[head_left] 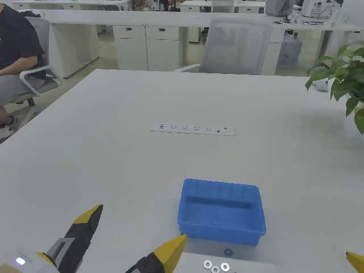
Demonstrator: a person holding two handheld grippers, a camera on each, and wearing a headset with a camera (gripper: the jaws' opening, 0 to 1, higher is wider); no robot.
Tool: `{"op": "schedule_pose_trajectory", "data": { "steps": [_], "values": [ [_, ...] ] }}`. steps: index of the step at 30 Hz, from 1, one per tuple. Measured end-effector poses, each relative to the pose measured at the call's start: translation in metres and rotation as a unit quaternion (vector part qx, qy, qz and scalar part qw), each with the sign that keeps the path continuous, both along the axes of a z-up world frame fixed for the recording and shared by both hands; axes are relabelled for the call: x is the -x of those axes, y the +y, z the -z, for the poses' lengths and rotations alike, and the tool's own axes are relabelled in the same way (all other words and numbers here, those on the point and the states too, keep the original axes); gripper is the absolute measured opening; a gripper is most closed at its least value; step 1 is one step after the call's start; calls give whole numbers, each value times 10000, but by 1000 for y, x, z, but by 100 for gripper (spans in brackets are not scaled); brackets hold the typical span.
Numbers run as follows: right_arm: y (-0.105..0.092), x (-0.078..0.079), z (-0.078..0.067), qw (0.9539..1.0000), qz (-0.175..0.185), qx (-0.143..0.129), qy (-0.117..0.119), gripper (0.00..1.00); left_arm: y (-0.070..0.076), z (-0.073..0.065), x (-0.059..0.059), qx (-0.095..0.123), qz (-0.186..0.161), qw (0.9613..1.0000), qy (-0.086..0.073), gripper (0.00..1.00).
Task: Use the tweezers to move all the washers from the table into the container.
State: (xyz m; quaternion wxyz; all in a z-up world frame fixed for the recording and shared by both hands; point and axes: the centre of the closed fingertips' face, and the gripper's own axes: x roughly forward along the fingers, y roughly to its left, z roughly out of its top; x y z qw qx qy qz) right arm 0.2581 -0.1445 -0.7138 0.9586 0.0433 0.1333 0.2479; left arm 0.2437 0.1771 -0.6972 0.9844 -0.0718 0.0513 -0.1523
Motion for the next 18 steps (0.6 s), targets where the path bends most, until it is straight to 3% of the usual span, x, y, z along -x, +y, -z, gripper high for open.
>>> {"op": "schedule_pose_trajectory", "data": {
  "steps": [16, 17, 18],
  "values": [
    [1, 0, 2, 10000, -31, 31, 21, 68, 6, -6, -1, -28, -160, 9998, -146, 88],
    [1, 0, 2, 10000, -34, 36, 20, 68, 4, -2, 1, 94, -120, 9999, 28, 87],
    [1, 0, 2, 10000, -39, 33, 20, 68, 4, -1, 0, 78, -96, 9999, 29, 86]
  ]
}}
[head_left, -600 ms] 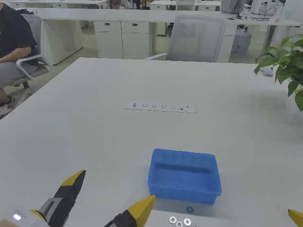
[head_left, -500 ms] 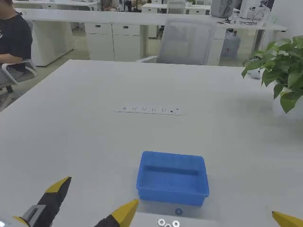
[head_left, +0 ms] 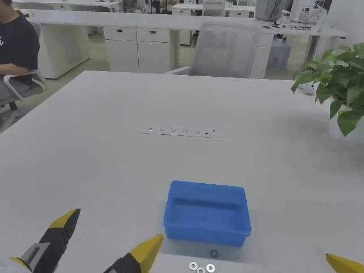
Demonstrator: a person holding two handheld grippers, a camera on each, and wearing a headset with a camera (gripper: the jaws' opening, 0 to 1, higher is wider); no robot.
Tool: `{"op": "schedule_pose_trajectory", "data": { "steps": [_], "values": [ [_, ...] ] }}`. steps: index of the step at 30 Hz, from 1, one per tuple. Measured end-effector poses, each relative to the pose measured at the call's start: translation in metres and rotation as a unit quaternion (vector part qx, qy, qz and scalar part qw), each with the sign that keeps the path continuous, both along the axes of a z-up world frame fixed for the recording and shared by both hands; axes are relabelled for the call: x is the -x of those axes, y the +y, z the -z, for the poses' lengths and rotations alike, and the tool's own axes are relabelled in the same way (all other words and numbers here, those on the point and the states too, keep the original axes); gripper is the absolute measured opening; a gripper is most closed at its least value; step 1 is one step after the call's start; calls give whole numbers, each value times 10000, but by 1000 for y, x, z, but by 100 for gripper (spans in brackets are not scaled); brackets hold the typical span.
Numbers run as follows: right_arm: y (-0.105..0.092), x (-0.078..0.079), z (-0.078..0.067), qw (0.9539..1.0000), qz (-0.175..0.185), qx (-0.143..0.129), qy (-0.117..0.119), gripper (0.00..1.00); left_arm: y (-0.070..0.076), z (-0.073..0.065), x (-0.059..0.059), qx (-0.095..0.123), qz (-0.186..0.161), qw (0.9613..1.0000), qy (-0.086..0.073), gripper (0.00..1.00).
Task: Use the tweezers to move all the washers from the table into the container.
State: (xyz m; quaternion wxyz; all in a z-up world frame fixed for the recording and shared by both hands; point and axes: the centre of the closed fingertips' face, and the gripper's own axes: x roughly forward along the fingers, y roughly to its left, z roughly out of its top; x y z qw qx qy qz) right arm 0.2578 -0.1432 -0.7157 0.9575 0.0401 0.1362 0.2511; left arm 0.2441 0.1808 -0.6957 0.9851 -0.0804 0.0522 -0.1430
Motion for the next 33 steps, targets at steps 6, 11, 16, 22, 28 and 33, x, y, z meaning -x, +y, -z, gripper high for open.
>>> {"op": "schedule_pose_trajectory", "data": {
  "steps": [6, 11, 16, 22, 28, 33],
  "values": [
    [-2, 0, 1, 10000, 23, 27, 9, 67, -4, 4, 1, -47, 135, 9998, 113, 84],
    [-1, 1, 1, 10000, 27, 35, 24, 67, -9, 10, 2, -12, 309, 9991, 276, 81],
    [2, 2, 5, 9999, -37, 145, 84, 66, -14, 13, 3, -166, 393, 9986, 311, 79],
    [3, 4, 4, 9998, -49, 184, 81, 65, -9, 14, 3, -419, 266, 9983, 298, 81],
    [4, 4, 5, 9997, -81, 211, 94, 63, -9, 14, 3, -435, 276, 9982, 309, 81],
    [5, 5, 7, 9995, -120, 249, 122, 62, -9, 17, 3, -472, 297, 9978, 356, 81]
  ]
}}
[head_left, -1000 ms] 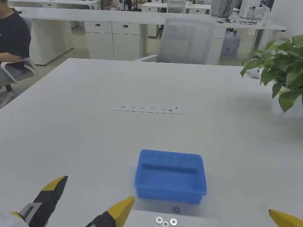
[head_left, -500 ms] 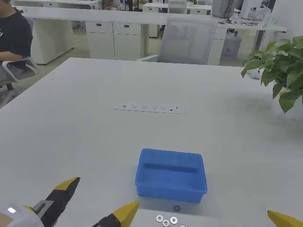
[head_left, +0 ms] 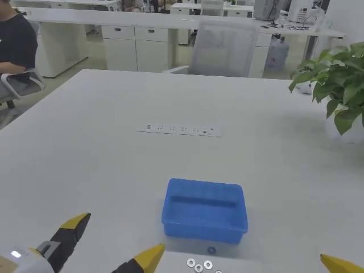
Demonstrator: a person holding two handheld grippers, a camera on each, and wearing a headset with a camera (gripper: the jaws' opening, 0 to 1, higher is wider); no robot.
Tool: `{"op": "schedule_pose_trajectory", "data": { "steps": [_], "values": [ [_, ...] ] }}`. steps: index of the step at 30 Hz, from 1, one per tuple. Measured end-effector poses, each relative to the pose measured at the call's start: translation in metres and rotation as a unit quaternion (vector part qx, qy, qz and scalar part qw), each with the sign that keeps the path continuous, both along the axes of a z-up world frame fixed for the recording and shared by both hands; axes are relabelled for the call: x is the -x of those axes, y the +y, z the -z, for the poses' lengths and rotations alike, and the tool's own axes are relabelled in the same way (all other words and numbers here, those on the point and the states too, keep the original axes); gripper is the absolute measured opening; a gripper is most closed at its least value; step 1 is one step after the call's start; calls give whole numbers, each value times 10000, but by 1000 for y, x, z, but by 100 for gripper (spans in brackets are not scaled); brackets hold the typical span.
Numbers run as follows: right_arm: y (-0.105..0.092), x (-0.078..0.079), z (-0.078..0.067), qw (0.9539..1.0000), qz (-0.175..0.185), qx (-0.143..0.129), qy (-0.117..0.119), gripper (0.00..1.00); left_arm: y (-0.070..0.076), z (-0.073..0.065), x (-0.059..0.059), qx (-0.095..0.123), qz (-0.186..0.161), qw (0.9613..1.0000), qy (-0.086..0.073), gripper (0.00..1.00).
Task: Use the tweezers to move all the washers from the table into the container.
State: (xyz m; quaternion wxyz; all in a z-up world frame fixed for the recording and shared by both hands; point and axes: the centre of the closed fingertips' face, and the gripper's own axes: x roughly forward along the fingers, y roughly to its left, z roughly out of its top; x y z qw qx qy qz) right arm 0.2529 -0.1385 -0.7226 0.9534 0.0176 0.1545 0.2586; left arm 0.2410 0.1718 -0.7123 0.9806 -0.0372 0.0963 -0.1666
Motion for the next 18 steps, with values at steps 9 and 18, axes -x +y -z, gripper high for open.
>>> {"op": "schedule_pose_trajectory", "data": {
  "steps": [9, 18],
  "values": [
    [-3, -1, 0, 10000, 30, -32, -3, 62, -1, 2, 0, -89, 15, 9999, 54, 81],
    [-2, -1, 2, 10000, 13, -14, 41, 61, -2, 0, 1, -59, 27, 10000, 22, 82]
  ]
}}
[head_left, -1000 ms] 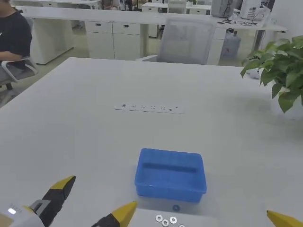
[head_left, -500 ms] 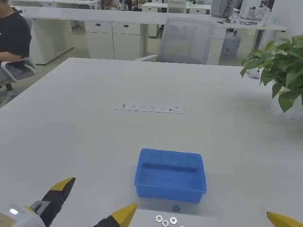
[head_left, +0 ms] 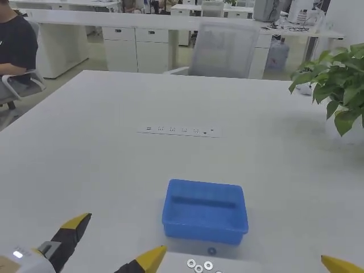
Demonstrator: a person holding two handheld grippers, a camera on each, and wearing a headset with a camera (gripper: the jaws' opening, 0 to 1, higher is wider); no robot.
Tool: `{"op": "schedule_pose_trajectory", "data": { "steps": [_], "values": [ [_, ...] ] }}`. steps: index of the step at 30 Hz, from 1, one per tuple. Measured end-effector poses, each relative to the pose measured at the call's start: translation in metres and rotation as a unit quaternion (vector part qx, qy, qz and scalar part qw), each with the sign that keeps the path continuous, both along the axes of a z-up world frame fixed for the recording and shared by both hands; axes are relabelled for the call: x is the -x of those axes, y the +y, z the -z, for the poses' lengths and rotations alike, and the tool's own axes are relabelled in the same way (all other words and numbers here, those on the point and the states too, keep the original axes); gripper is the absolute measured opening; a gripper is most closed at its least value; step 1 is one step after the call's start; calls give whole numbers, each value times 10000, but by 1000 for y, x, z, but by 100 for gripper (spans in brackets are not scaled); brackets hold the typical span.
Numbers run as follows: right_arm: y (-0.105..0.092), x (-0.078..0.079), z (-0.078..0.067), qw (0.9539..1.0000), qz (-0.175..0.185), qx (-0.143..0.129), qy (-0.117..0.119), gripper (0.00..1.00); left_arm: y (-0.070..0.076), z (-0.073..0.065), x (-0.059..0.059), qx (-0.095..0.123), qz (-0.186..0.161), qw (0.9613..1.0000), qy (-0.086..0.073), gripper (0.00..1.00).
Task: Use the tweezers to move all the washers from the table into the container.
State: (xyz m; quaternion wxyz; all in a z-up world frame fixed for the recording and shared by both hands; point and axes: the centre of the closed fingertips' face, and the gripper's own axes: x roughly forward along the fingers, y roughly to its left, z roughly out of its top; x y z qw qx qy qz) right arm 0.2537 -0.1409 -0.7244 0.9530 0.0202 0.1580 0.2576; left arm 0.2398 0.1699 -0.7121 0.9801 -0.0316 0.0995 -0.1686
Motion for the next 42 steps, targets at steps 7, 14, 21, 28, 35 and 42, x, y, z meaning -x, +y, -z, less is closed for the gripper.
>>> {"op": "schedule_pose_trajectory", "data": {
  "steps": [7, 14, 21, 28, 35, 42],
  "values": [
    [3, 1, 2, 10000, -83, -5, 39, 60, -1, -1, 0, 45, 13, 10000, 7, 82],
    [9, 2, 2, 9996, -212, 181, 29, 62, -4, -4, -2, 359, 156, 9992, 31, 81],
    [22, 12, 15, 9906, -788, 1072, 305, 51, -28, 20, 7, 133, 942, 9919, 837, 75],
    [50, 16, 15, 9813, -1396, 1252, 427, 38, -52, 57, 25, -672, 2239, 9581, 1653, 58],
    [76, 24, 23, 9719, -1909, 1253, 565, 20, -65, 91, 35, -1332, 3058, 9162, 2221, 29],
    [89, 29, 37, 9629, -2224, 1362, 686, 18, -70, 123, 44, -2247, 3693, 8633, 2606, 24]
  ]
}}
